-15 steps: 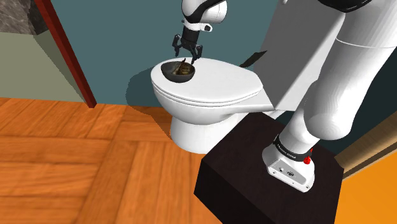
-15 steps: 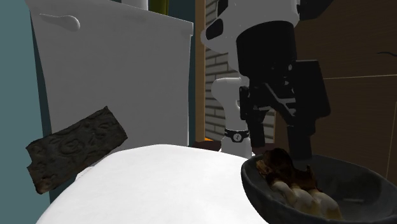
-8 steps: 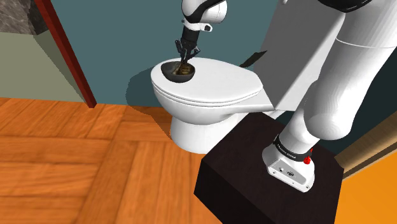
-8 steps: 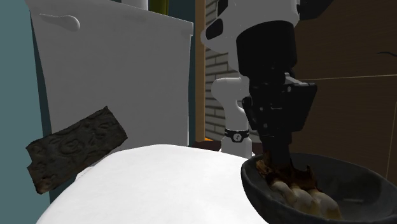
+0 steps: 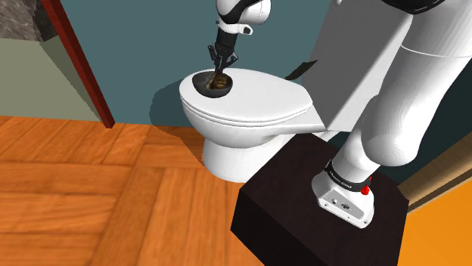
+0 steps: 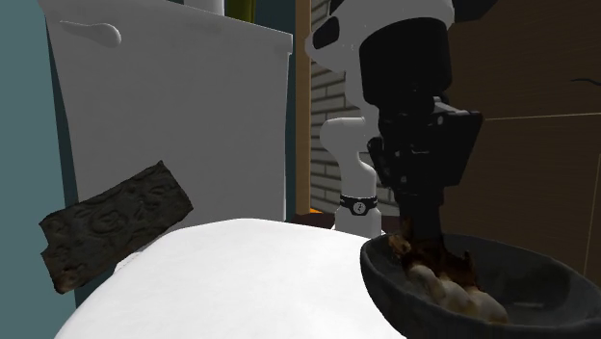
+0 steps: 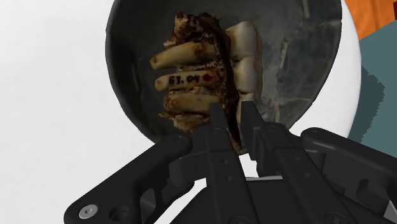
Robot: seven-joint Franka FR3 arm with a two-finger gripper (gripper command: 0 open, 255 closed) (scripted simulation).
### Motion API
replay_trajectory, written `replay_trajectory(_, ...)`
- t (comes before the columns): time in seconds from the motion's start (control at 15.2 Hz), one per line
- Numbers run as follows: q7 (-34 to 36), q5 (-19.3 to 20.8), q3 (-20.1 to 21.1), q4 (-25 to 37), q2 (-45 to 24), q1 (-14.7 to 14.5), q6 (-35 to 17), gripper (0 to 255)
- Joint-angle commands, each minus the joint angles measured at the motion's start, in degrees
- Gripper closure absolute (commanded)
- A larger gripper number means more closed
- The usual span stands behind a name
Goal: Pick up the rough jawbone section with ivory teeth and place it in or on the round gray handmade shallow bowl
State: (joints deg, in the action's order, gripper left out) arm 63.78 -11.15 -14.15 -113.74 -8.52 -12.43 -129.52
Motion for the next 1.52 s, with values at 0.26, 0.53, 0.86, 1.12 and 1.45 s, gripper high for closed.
replay_trajectory(0.26,0.9,1.0,-0.2,2.7,1.7,0.0,4.2,255)
replay_trajectory(0.53,1.6,1.6,-0.3,4.6,2.6,0.0,7.0,255)
replay_trajectory(0.86,2.2,2.2,-0.4,7.4,3.5,-0.1,10.6,255)
replay_trajectory(1.12,2.7,2.6,-0.4,9.8,4.1,0.0,13.5,255)
replay_trajectory(1.45,3.6,2.9,-0.4,14.1,4.1,-0.2,17.7,255)
